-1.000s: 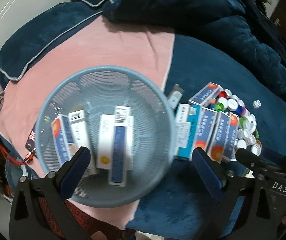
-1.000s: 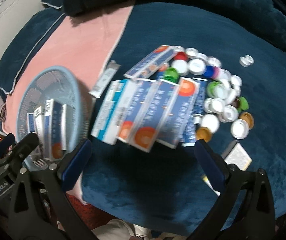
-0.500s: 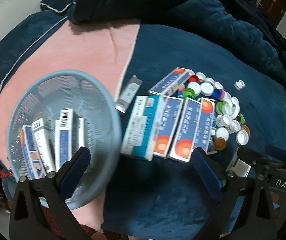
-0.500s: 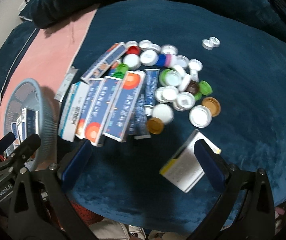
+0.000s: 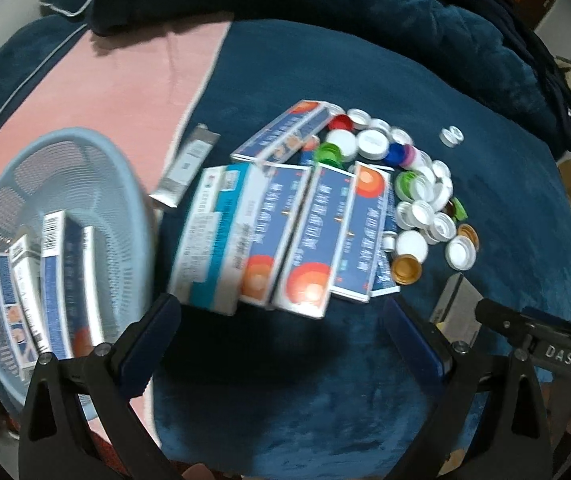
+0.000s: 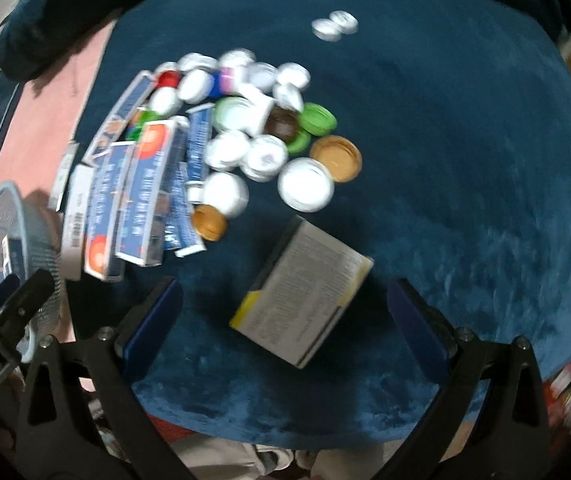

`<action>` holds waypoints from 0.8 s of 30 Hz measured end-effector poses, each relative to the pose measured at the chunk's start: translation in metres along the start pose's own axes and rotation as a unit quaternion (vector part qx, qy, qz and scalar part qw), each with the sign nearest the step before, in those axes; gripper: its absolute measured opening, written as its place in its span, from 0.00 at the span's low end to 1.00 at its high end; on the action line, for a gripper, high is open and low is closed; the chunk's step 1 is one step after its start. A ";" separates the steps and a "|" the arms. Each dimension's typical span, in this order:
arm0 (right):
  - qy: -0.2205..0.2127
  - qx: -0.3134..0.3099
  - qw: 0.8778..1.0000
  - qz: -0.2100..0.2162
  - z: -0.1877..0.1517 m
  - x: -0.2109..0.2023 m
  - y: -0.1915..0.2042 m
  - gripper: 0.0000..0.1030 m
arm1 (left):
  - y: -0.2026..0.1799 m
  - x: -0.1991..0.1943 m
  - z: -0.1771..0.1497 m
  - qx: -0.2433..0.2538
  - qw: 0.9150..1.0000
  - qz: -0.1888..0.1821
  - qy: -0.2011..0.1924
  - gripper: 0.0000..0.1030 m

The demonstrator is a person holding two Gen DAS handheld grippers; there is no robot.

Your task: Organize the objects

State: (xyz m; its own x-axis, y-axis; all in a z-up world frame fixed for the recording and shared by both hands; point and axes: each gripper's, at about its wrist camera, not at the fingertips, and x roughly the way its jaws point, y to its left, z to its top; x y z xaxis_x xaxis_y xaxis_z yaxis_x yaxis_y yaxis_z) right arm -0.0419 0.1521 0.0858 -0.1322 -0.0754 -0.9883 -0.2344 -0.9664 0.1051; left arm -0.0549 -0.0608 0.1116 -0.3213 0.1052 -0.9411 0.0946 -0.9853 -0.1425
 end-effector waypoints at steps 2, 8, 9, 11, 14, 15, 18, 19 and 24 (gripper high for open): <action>0.012 0.026 1.000 0.005 -0.001 0.008 -0.011 1.00 | -0.007 0.006 0.000 0.009 1.000 -0.003 0.005 0.99; 0.058 0.086 0.994 0.020 -0.010 0.040 -0.022 1.00 | -0.014 0.018 0.007 0.010 1.000 -0.014 0.013 0.99; 0.065 0.098 0.993 0.023 -0.012 0.046 -0.022 1.00 | -0.013 0.019 0.008 0.009 1.000 -0.016 0.013 0.99; 0.077 0.118 0.990 0.020 -0.015 0.057 -0.020 1.00 | -0.010 0.021 0.010 0.005 1.000 -0.014 0.012 0.99; 0.092 0.144 0.985 0.020 -0.019 0.073 -0.015 0.99 | -0.003 0.024 0.013 0.001 1.000 -0.005 0.011 0.99; 0.094 0.154 0.983 0.021 -0.021 0.076 -0.015 0.99 | 0.000 0.026 0.014 0.000 1.000 -0.002 0.010 0.99; 0.094 0.147 0.984 -0.020 -0.024 0.080 -0.008 0.79 | 0.007 0.031 0.016 0.001 1.000 0.006 0.008 0.99; 0.089 0.135 0.987 -0.025 -0.025 0.079 -0.005 0.75 | 0.009 0.032 0.017 0.004 1.000 0.009 0.007 0.99; 0.075 0.123 0.990 -0.002 -0.020 0.070 -0.010 0.70 | 0.005 0.037 0.019 0.031 0.999 0.019 -0.005 0.93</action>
State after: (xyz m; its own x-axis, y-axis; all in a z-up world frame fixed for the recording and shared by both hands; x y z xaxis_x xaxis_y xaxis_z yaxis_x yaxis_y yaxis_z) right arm -0.0292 0.1515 0.0137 0.0087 -0.1252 -0.9921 -0.4646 -0.8791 0.1069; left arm -0.0846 -0.0644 0.0817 -0.3278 0.0657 -0.9425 0.0485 -0.9951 -0.0863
